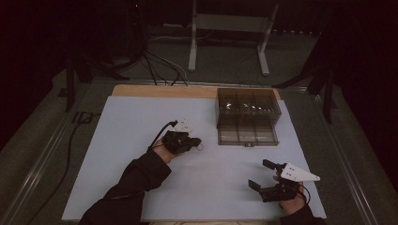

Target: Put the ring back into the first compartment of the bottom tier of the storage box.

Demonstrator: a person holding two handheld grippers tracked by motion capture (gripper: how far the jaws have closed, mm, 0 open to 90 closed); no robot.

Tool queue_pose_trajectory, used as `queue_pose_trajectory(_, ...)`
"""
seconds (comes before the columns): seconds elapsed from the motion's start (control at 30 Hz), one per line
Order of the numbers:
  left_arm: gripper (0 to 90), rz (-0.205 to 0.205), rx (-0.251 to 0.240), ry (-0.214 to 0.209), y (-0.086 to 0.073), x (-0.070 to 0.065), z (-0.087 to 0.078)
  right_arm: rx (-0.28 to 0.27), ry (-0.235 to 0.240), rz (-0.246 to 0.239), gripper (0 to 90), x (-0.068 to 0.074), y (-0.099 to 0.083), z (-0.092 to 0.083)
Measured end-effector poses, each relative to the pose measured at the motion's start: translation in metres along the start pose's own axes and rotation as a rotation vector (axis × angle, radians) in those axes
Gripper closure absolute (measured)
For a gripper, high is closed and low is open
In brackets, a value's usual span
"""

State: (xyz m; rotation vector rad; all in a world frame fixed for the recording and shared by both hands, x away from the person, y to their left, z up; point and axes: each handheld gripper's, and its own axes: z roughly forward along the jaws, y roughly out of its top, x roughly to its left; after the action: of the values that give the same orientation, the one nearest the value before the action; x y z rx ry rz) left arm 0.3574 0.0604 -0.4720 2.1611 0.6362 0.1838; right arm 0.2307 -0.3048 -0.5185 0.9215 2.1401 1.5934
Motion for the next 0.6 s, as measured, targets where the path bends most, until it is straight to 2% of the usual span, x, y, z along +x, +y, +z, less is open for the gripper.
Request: queue_pose_trajectory(0.6, 89.6, 0.018, -0.029, -0.019, 0.021, 0.0, 0.002, -0.001, -0.001, 0.0, 1.1, 0.0, 0.0, 0.0)
